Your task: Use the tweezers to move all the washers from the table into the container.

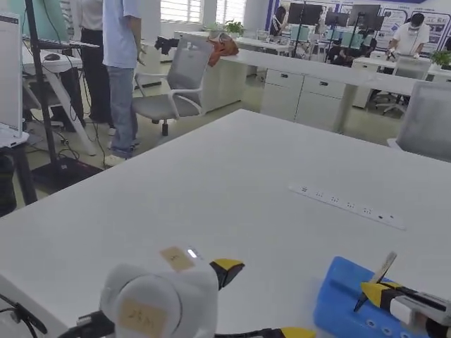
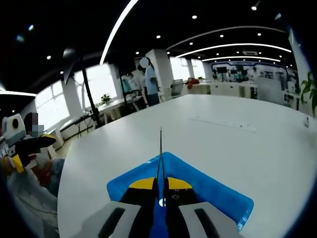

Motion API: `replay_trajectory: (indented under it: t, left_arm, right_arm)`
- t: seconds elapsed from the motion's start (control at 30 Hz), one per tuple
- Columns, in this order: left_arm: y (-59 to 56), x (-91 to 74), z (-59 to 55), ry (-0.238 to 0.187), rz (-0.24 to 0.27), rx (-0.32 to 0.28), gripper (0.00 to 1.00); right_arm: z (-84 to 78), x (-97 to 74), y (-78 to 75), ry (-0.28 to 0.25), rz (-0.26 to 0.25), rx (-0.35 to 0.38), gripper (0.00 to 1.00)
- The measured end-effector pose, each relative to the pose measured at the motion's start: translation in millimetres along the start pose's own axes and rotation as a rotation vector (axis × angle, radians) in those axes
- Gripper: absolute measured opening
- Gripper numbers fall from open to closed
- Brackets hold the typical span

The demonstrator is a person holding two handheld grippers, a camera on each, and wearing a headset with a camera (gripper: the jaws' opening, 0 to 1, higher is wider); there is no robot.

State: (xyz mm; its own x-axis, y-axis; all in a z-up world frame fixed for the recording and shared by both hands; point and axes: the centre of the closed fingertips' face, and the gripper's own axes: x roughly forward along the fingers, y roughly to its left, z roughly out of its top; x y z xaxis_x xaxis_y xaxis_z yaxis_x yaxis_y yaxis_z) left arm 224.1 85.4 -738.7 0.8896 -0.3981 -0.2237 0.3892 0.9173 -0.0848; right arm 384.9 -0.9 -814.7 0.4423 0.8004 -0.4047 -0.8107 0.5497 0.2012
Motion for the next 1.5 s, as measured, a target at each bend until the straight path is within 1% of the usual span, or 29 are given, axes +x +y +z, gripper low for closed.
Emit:
replay_trajectory:
  t: [0.17, 0.37, 0.5, 0.57, 0.7, 0.77, 0.83, 0.97, 1.03, 1.23, 1.33, 1.4, 1.5]
  left_arm:
    - [0.1, 0.0, -0.8, 0.004, 0.0, 0.0, 0.68]
    - [-0.1, 0.1, -0.6, 0.003, -0.001, -0.001, 0.68]
    - [-0.1, 0.0, -0.4, 0.001, -0.001, -0.002, 0.68]
    - [-0.2, -0.2, 1.0, -0.006, -0.002, -0.006, 0.68]
    - [0.2, -0.3, 0.9, -0.006, 0.0, -0.008, 0.68]
    - [0.1, -0.3, 0.8, -0.005, 0.0, -0.005, 0.68]
    - [0.1, -0.4, 0.8, -0.006, 0.0, -0.005, 0.68]
    - [0.6, -0.6, 1.2, -0.008, 0.002, -0.008, 0.68]
    - [0.4, -0.5, 1.0, -0.007, 0.002, -0.007, 0.68]
    - [-1.0, 0.0, 1.0, -0.005, -0.004, -0.002, 0.68]
    - [-0.6, -0.1, 1.1, -0.006, -0.004, -0.003, 0.68]
    - [-0.5, -0.2, 1.2, -0.007, -0.004, -0.002, 0.68]
    - [-0.9, -0.2, 1.1, -0.006, -0.005, 0.0, 0.68]
  right_arm:
    - [-2.0, 2.8, 2.8, 0.011, 0.009, -0.005, 0.03]
    - [-5.2, 3.5, 4.4, 0.028, 0.008, -0.021, 0.03]
    - [-6.5, 3.8, -1.6, 0.031, 0.005, -0.023, 0.03]
    - [-7.2, 4.0, -5.5, 0.034, 0.002, -0.034, 0.03]
    - [-8.2, 4.3, -10.9, 0.037, -0.001, -0.046, 0.04]
    - [-6.6, 4.0, -15.0, 0.028, -0.005, -0.041, 0.04]
    - [-1.9, 2.2, -14.4, 0.004, -0.001, -0.034, 0.04]
    - [9.2, -5.0, -4.5, -0.044, 0.021, -0.04, 0.04]
    - [13.0, -10.3, 6.4, -0.069, 0.039, -0.047, 0.04]
    - [27.1, -28.6, 25.9, -0.145, 0.08, -0.046, 0.04]
    - [26.6, -37.8, 41.2, -0.159, 0.104, -0.062, 0.04]
    - [23.8, -40.2, 45.2, -0.156, 0.118, -0.067, 0.04]
    - [14.1, -44.2, 50.3, -0.153, 0.139, -0.047, 0.04]
